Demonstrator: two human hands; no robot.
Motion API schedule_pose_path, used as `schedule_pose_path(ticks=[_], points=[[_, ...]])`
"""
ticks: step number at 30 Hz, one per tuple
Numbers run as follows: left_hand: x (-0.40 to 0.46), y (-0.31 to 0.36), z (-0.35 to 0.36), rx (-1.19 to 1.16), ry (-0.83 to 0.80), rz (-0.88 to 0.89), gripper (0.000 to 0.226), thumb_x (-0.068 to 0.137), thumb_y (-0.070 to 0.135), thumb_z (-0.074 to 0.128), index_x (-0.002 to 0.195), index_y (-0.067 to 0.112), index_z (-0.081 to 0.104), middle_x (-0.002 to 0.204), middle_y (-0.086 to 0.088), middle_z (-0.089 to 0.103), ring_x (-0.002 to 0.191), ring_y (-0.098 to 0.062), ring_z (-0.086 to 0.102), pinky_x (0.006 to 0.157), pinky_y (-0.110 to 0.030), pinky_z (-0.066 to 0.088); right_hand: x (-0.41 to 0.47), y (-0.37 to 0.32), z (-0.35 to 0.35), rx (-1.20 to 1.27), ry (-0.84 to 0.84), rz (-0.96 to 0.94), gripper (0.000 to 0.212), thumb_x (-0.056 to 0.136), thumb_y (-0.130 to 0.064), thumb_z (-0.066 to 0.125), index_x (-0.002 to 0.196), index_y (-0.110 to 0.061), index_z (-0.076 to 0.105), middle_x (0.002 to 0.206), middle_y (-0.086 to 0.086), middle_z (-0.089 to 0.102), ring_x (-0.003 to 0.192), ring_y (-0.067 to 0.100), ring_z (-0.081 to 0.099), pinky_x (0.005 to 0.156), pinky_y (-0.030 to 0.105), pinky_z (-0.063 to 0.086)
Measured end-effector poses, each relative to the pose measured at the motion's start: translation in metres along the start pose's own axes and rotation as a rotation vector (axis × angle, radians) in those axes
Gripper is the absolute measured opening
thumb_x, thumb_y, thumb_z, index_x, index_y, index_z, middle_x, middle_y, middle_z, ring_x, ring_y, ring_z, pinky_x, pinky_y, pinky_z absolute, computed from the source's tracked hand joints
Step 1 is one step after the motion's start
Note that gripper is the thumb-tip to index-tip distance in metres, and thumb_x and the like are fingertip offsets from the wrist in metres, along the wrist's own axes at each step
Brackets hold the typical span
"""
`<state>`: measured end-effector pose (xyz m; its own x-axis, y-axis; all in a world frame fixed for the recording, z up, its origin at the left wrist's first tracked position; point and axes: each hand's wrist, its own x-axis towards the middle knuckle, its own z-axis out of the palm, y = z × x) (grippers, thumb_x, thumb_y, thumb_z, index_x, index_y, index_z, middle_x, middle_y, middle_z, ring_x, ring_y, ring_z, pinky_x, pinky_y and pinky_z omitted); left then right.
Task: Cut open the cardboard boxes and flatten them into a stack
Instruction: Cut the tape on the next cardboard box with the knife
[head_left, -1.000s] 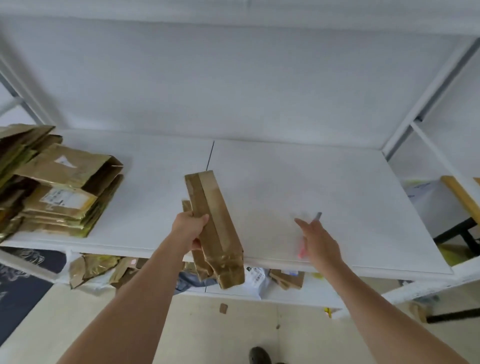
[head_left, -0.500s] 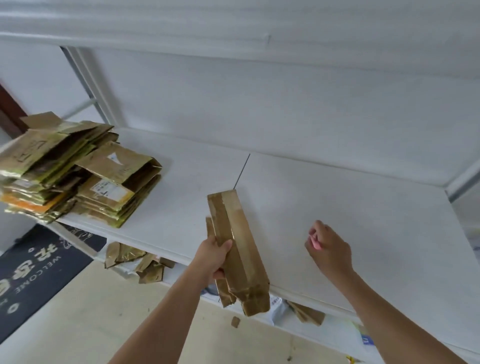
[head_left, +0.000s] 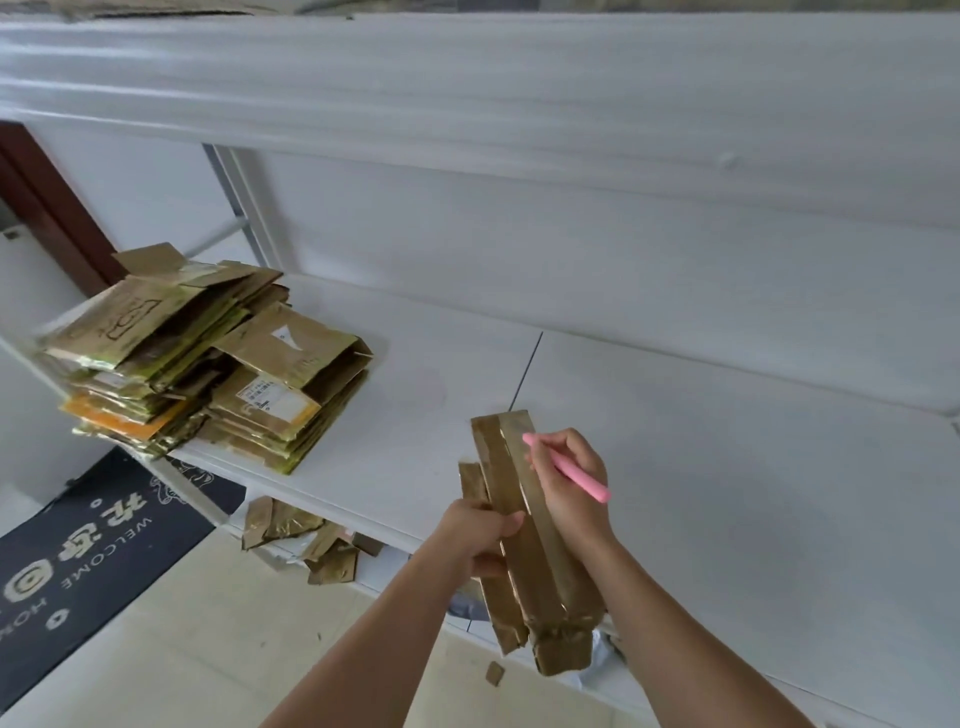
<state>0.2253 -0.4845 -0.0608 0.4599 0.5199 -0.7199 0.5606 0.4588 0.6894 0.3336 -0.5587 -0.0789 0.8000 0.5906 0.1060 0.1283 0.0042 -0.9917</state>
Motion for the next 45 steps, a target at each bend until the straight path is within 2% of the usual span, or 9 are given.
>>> schedule_pose_path(ticks=[3,7,10,13,22,31,36,40,45], points=[[0.009,0.012,-0.008,0.014,0.073,0.100,0.017,0.093,0.015,0.066,0.110,0.009,0.067,0.102,-0.012,0.074,0.084,-0.029,0.073,0.077,-0.045,0.062,-0.001,0.002,0.000,-0.095,-0.018,-0.051,0.009,0.092,-0.009,0.066,0.089,-0.016,0.063,0.090,-0.005,0.072,0.080,0.017,0.068,0.067,0.036,0.058],[0.024,0.021,-0.013,0.009,0.089,0.127,0.037,0.090,0.013,0.069,0.124,0.004,0.061,0.106,-0.013,0.071,0.069,-0.031,0.074,0.066,-0.044,0.063,0.004,0.007,0.003,-0.171,0.028,-0.110,0.009,0.091,-0.009,0.068,0.085,-0.012,0.061,0.078,-0.003,0.070,0.070,0.014,0.068,0.059,0.030,0.057],[0.028,0.027,-0.014,0.115,0.097,0.125,0.024,0.088,0.009,0.066,0.111,0.001,0.065,0.099,-0.015,0.072,0.062,-0.031,0.073,0.063,-0.041,0.063,0.009,0.010,0.007,-0.211,0.077,-0.149,0.012,0.093,-0.012,0.066,0.084,-0.005,0.060,0.073,-0.003,0.071,0.068,0.006,0.070,0.058,0.019,0.055],[0.030,0.031,-0.013,0.167,0.088,0.128,0.013,0.087,0.002,0.059,0.097,-0.002,0.067,0.087,-0.018,0.073,0.061,-0.031,0.073,0.063,-0.043,0.063,0.018,0.012,0.016,-0.250,0.114,-0.183,0.015,0.093,-0.014,0.065,0.085,-0.002,0.059,0.072,-0.003,0.071,0.067,0.006,0.070,0.057,0.020,0.056],[0.038,0.037,-0.014,0.205,0.042,0.107,0.020,0.086,0.001,0.052,0.101,-0.005,0.063,0.089,-0.022,0.071,0.061,-0.034,0.072,0.059,-0.040,0.062,0.031,0.015,0.032,-0.277,0.143,-0.316,0.024,0.098,-0.018,0.054,0.082,-0.001,0.057,0.070,-0.001,0.069,0.067,0.006,0.069,0.058,0.021,0.056],[0.040,0.036,-0.017,0.216,0.033,0.092,0.013,0.089,0.003,0.057,0.100,-0.002,0.060,0.093,-0.020,0.070,0.063,-0.032,0.073,0.059,-0.036,0.062,0.036,0.021,0.031,-0.366,0.062,-0.323,0.012,0.097,-0.008,0.057,0.088,0.000,0.057,0.075,-0.008,0.068,0.066,0.005,0.068,0.053,0.015,0.052],[0.044,0.034,-0.018,0.185,0.043,0.074,0.019,0.090,0.008,0.065,0.108,0.003,0.059,0.098,-0.016,0.069,0.060,-0.026,0.072,0.056,-0.032,0.061,0.037,0.023,0.030,-0.417,0.011,-0.327,0.011,0.097,-0.007,0.059,0.087,-0.003,0.055,0.072,-0.002,0.066,0.063,0.012,0.066,0.053,0.028,0.056],[0.042,0.033,-0.019,0.166,0.076,0.065,0.020,0.090,0.008,0.067,0.108,0.005,0.059,0.098,-0.015,0.069,0.060,-0.026,0.072,0.055,-0.031,0.061,0.035,0.019,0.029,-0.481,-0.114,-0.359,0.016,0.097,-0.006,0.057,0.084,-0.001,0.049,0.065,0.006,0.056,0.053,0.021,0.056,0.048,0.037,0.049],[0.040,0.029,-0.016,0.136,0.127,0.089,0.016,0.089,0.008,0.068,0.102,0.004,0.062,0.095,-0.015,0.069,0.063,-0.030,0.073,0.062,-0.039,0.063,0.030,0.013,0.026,-0.540,-0.179,-0.298,0.020,0.098,-0.008,0.054,0.082,-0.002,0.045,0.063,0.004,0.051,0.058,0.022,0.052,0.045,0.021,0.040]])
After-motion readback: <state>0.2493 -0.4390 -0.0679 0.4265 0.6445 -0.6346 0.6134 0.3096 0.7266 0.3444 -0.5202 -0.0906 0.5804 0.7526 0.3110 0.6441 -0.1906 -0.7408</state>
